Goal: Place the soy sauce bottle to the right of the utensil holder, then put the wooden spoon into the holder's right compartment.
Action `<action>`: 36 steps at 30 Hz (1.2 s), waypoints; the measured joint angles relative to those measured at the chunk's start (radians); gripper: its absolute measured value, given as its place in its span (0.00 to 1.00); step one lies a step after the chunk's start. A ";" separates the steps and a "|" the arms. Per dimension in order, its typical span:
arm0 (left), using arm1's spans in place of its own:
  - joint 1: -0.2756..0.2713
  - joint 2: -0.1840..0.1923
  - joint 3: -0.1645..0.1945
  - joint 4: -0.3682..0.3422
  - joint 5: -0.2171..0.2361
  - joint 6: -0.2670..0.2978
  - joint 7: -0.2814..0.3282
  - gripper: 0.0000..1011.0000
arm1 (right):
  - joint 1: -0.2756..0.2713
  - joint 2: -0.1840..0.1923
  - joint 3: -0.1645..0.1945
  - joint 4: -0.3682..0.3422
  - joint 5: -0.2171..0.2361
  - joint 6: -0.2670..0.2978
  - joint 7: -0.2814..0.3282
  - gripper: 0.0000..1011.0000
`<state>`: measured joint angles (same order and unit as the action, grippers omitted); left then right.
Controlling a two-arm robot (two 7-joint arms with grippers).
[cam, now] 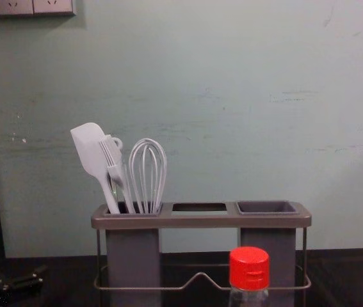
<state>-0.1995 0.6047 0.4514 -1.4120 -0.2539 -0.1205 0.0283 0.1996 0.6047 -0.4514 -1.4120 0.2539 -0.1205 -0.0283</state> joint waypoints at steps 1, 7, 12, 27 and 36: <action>0.000 0.000 0.000 0.000 0.000 0.000 0.000 1.00 | 0.000 0.000 0.000 0.000 0.000 0.000 0.000 0.99; 0.000 0.000 0.000 0.000 0.000 0.000 0.000 1.00 | 0.000 0.000 0.000 0.000 0.000 0.000 0.000 0.99; 0.000 0.000 0.000 0.000 0.000 0.000 0.000 1.00 | 0.000 0.000 0.000 0.000 0.000 0.000 0.000 0.99; 0.000 0.000 0.000 0.000 0.000 0.000 0.000 1.00 | 0.000 0.000 0.000 0.000 0.000 0.000 0.000 0.99; 0.000 0.000 0.000 0.000 0.000 0.000 0.000 1.00 | -0.014 0.009 0.005 -0.022 -0.021 -0.002 -0.006 0.99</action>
<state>-0.1995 0.6047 0.4514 -1.4120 -0.2539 -0.1206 0.0283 0.1851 0.6138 -0.4460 -1.4342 0.2334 -0.1230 -0.0345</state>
